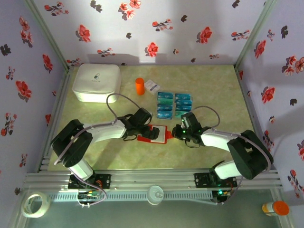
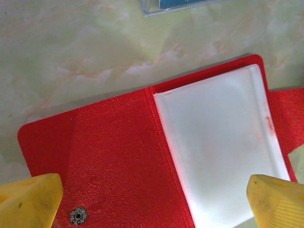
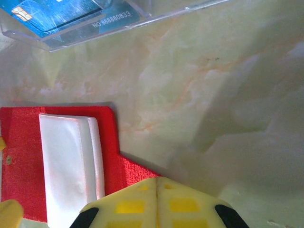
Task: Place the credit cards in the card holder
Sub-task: Open the card holder at the center of the table, then position the object at the center of the table.
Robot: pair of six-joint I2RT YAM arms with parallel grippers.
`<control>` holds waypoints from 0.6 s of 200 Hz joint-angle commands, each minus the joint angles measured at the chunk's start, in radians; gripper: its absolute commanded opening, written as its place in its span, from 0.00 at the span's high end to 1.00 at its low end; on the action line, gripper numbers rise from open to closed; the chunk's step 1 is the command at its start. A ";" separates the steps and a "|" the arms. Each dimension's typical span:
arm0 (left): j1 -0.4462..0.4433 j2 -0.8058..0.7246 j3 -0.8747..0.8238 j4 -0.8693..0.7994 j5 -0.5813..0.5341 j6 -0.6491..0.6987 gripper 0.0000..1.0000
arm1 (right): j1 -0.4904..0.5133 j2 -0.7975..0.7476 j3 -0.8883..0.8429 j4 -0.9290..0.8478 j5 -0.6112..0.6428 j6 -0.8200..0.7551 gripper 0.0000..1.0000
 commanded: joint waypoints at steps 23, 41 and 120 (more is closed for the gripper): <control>-0.019 0.031 -0.024 -0.010 -0.057 0.028 0.00 | -0.003 -0.058 0.066 -0.089 -0.030 -0.035 0.92; -0.025 0.024 -0.037 -0.005 -0.065 0.005 0.00 | 0.004 -0.059 0.092 -0.099 -0.029 -0.036 0.92; -0.029 0.009 -0.070 0.036 -0.088 -0.031 0.00 | 0.074 0.100 0.234 -0.102 -0.015 -0.042 0.94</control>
